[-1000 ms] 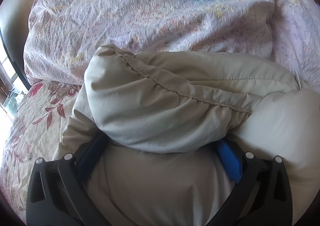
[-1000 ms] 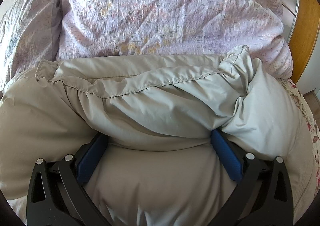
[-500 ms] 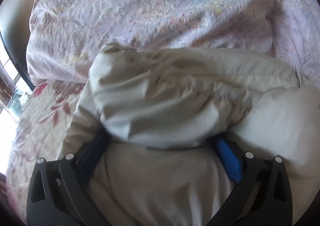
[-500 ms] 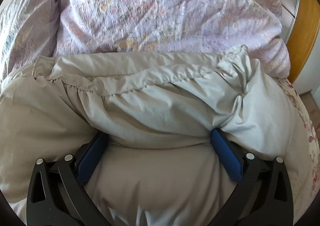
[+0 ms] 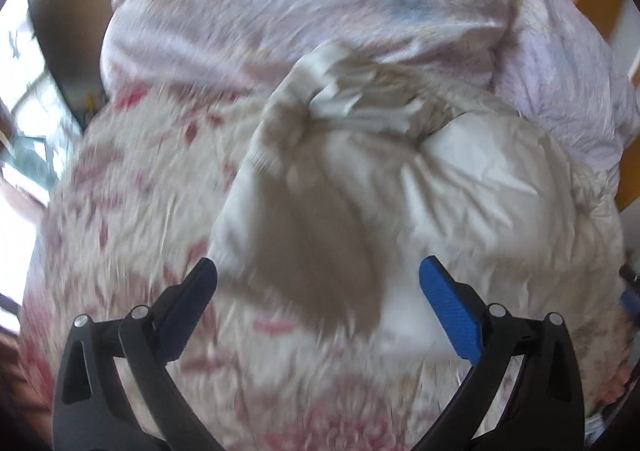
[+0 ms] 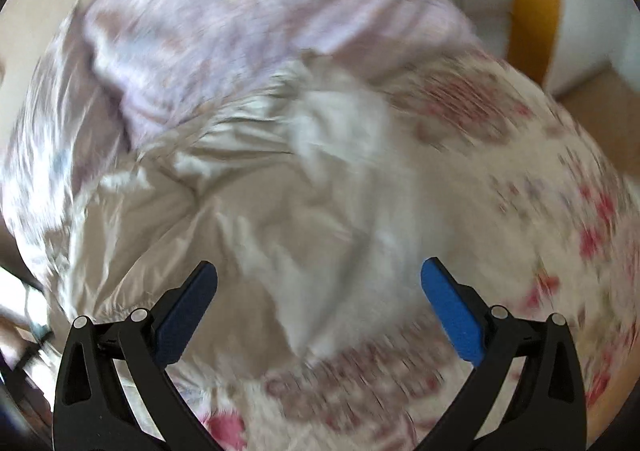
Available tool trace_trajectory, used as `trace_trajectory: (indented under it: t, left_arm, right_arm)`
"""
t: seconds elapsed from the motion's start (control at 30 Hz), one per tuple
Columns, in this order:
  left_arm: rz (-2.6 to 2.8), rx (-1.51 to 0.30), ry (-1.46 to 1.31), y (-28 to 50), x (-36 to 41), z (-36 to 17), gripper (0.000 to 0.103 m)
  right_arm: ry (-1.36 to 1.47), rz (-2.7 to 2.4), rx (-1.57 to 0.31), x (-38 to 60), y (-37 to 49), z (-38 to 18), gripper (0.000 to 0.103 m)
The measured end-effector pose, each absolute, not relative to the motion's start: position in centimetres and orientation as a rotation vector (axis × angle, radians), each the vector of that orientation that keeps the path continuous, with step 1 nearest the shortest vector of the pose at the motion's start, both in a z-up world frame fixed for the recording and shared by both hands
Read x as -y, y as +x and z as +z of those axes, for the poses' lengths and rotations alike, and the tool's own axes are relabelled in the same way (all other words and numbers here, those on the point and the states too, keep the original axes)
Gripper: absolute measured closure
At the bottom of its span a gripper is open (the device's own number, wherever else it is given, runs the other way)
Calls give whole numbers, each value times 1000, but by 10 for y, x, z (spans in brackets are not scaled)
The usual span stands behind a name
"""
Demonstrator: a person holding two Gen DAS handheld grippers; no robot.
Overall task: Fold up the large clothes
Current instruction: 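Grasp the jacket bundle end with the left tool while the right tool grasps it too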
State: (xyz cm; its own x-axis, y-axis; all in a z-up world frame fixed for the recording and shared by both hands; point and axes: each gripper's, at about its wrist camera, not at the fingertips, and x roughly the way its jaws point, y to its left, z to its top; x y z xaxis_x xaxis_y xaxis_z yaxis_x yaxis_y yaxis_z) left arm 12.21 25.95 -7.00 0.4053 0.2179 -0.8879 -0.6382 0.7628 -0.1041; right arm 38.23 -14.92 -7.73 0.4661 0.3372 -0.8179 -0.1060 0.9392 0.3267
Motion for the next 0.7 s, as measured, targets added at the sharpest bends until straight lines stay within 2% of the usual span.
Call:
trace_trajectory:
  t: [0.27, 0.43, 0.57, 0.67, 0.7]
  left_arm:
    - [562, -1063, -664, 98, -269, -100, 7]
    - [534, -1078, -846, 98, -276, -124, 14]
    - [543, -1041, -964, 94, -280, -136, 15]
    - [538, -1031, -989, 99, -282, -137, 17]
    - [524, -1029, -994, 101, -282, -137, 22]
  right_arm:
    - [670, 284, -1240, 194, 396, -128, 4]
    - [817, 294, -1271, 195, 397, -149, 12]
    - [871, 305, -1270, 193, 396, -157, 18]
    - [895, 318, -1273, 190, 397, -159, 25]
    - [897, 317, -1270, 190, 397, -159, 30]
